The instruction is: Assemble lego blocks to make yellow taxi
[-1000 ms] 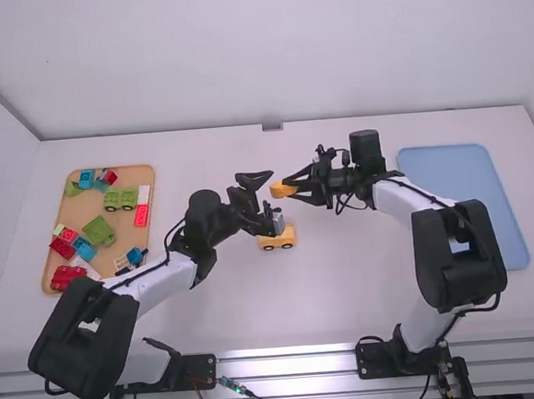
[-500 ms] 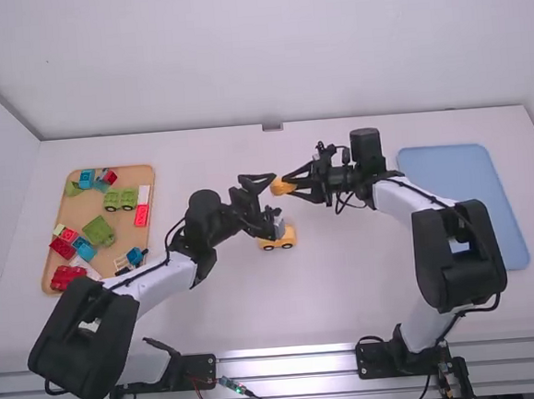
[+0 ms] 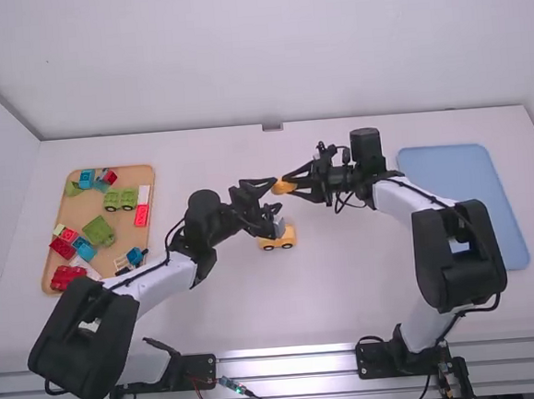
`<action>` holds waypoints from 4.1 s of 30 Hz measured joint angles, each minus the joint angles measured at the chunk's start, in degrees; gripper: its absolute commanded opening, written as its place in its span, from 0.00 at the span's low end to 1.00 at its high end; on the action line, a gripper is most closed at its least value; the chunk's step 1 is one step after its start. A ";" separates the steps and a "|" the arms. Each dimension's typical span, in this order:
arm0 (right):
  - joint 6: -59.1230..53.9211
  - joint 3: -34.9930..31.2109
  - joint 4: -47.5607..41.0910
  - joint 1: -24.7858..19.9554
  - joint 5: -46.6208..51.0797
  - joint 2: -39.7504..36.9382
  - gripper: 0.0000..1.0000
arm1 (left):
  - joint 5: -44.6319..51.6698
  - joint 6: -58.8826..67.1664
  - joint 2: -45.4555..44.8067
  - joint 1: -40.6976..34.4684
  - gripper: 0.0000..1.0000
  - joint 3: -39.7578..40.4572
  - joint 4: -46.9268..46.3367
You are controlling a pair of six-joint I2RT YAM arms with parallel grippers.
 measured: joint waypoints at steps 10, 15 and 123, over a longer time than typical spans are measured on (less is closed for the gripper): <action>0.00 0.00 0.13 0.66 -0.48 0.00 0.00 | 0.00 -0.24 0.00 -0.02 0.69 0.00 0.00; 0.02 0.00 0.11 2.45 -0.50 0.00 0.00 | 0.00 -0.24 0.00 0.00 0.69 0.00 -0.26; -36.50 0.00 -8.63 -9.64 23.41 0.00 0.99 | -27.06 -37.27 0.00 0.37 0.99 0.00 3.08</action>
